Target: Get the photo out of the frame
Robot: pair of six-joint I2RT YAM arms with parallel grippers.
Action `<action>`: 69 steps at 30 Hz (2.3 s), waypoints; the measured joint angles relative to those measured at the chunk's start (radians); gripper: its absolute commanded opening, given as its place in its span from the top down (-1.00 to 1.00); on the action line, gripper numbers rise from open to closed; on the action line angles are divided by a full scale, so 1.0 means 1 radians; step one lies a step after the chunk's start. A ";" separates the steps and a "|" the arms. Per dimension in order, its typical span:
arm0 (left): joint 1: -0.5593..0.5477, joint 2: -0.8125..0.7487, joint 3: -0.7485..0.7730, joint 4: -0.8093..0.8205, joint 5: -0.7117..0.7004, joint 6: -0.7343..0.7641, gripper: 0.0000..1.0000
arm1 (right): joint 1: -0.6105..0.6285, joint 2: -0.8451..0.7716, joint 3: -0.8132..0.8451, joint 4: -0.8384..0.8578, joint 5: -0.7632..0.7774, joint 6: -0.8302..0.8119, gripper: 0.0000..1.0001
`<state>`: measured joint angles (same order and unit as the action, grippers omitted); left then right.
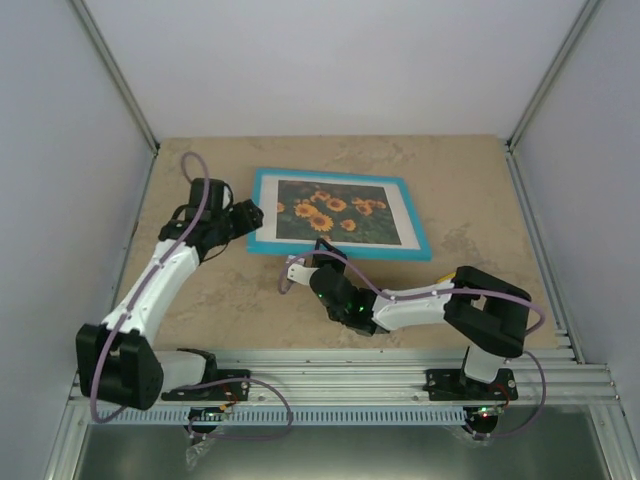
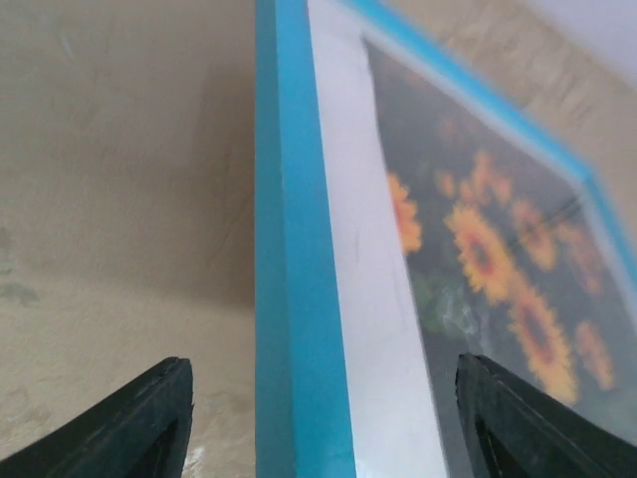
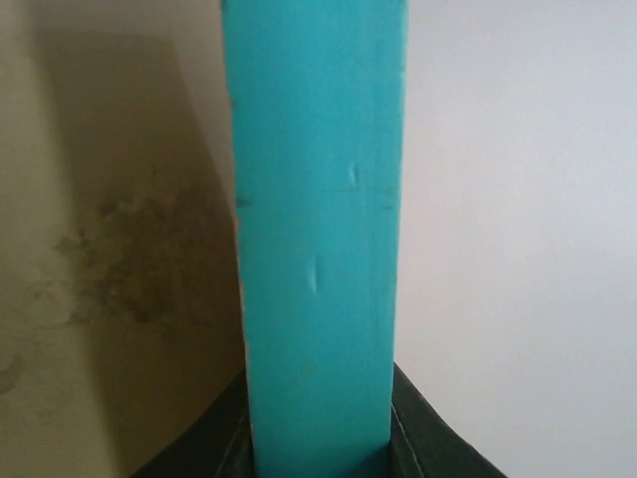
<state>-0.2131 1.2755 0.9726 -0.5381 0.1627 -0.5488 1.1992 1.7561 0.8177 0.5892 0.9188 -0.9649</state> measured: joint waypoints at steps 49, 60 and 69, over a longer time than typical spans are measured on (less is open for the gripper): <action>0.063 -0.390 -0.064 0.223 -0.053 -0.070 -0.99 | -0.572 -0.443 0.529 -0.771 -0.986 1.344 0.99; 0.064 -0.342 -0.112 0.206 -0.002 -0.045 -0.99 | -0.758 -0.442 0.291 -0.648 -1.252 1.681 0.99; 0.064 -0.205 -0.180 0.197 0.051 -0.030 -0.99 | -0.847 -0.364 0.119 -0.541 -1.404 1.822 0.99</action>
<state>-0.1493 1.0706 0.7921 -0.3412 0.2138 -0.5785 0.3519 1.3918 0.9371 0.0483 -0.4850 0.8574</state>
